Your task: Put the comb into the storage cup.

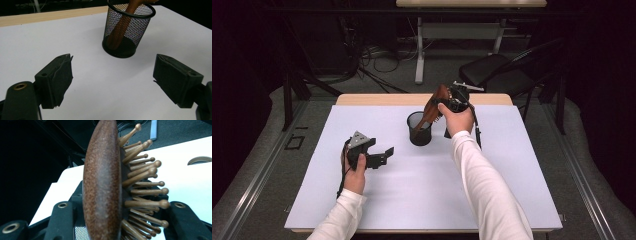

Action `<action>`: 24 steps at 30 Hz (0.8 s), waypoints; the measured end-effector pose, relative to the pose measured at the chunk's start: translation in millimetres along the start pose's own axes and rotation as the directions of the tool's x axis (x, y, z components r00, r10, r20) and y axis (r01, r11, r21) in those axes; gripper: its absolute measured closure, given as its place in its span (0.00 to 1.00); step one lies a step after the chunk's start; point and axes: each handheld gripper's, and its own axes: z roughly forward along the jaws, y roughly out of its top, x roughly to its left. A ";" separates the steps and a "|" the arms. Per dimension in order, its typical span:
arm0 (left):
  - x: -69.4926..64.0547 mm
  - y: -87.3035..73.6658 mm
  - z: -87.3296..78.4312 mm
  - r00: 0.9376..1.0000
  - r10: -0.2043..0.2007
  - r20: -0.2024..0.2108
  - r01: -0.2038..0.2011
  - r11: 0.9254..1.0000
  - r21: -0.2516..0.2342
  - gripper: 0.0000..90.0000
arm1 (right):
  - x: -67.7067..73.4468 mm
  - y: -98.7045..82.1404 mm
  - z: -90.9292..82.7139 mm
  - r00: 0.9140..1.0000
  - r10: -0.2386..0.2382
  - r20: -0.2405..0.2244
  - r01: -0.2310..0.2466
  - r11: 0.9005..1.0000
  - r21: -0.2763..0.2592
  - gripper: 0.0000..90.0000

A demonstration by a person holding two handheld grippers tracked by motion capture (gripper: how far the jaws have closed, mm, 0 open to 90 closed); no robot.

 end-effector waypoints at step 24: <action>-0.3 -0.9 1.6 1.000 0.003 0.000 -0.003 1.000 0.008 0.18 | -14.1 -1.4 -0.6 0.999 0.034 -0.020 -0.034 0.999 0.007 0.50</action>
